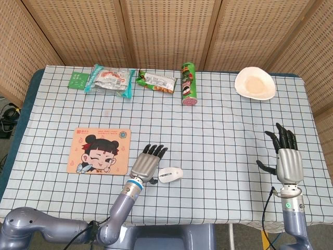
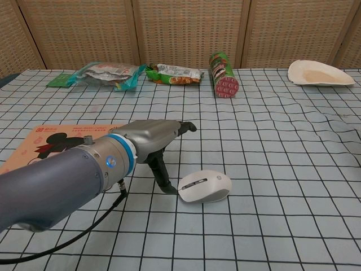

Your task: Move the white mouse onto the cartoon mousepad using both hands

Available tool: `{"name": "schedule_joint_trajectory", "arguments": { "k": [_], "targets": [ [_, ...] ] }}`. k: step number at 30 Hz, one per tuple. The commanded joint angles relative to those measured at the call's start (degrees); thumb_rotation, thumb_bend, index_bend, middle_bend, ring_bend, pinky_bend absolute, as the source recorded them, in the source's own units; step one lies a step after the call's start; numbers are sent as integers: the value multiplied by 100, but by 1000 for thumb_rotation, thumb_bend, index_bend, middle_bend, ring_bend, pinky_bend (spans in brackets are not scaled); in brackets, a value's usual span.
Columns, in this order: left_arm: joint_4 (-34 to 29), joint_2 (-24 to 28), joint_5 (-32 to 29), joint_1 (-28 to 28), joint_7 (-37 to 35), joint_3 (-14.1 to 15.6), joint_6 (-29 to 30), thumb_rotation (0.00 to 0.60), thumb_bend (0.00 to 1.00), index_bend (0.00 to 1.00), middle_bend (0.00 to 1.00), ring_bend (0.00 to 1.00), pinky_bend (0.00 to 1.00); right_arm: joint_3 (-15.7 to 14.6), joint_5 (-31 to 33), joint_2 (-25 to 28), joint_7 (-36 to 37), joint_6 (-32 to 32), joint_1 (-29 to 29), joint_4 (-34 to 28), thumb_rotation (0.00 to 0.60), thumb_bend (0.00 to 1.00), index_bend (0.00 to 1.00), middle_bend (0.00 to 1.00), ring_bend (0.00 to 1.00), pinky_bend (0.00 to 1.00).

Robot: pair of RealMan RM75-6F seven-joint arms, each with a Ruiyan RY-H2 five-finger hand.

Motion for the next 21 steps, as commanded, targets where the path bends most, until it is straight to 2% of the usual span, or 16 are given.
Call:
{"name": "schedule_joint_trajectory", "arguments": {
  "k": [1, 10, 21],
  "targets": [
    [69, -77, -47, -74, -22, 22, 9, 600, 68, 0, 0, 0, 0, 11, 1, 3, 7, -4, -5, -3, 600, 181, 213, 17, 7, 57],
    [301, -312, -196, -309, -74, 61, 44, 600, 68, 0, 0, 0, 0, 55, -41, 24, 53, 22, -35, -35, 600, 181, 213, 17, 7, 57],
    [978, -709, -319, -673, -64, 12, -117, 600, 68, 0, 0, 0, 0, 81, -107, 92, 78, 69, -80, -150, 600, 181, 213, 17, 7, 57]
  ]
}}
